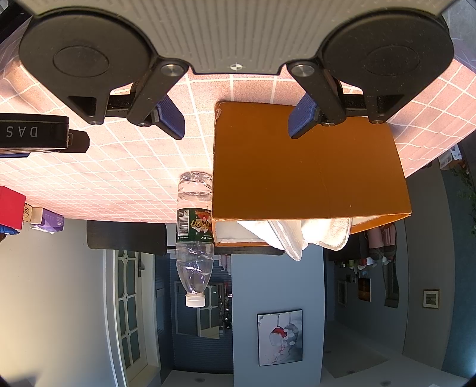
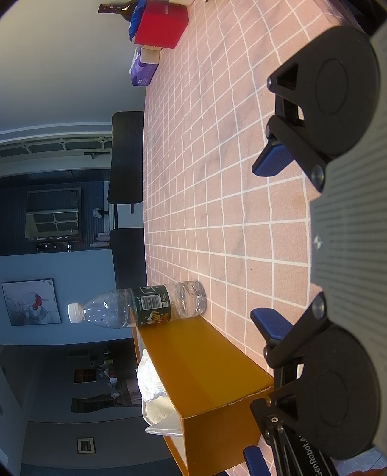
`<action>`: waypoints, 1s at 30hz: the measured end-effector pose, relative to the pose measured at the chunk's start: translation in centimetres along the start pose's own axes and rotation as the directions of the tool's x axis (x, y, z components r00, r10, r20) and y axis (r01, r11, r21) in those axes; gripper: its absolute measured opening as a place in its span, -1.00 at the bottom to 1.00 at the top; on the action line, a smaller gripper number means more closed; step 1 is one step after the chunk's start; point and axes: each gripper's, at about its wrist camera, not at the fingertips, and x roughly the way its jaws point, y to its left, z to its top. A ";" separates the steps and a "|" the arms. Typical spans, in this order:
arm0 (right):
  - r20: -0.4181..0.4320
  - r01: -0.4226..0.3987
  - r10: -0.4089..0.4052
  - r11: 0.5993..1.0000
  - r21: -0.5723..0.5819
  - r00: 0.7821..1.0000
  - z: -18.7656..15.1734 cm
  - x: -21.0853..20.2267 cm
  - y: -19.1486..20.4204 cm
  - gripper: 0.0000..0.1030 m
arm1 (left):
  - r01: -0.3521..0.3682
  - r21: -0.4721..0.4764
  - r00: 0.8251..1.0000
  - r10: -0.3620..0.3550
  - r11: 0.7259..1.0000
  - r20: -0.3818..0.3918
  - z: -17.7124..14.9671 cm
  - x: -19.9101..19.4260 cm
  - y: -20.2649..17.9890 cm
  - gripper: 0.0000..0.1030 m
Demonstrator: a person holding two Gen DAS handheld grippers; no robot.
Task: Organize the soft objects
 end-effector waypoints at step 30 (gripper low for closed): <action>-0.002 0.001 -0.001 1.000 -0.002 1.000 -0.1 0.1 0.0 0.81 | 0.007 0.006 1.000 -0.007 1.000 -0.005 0.1 0.0 0.3 0.79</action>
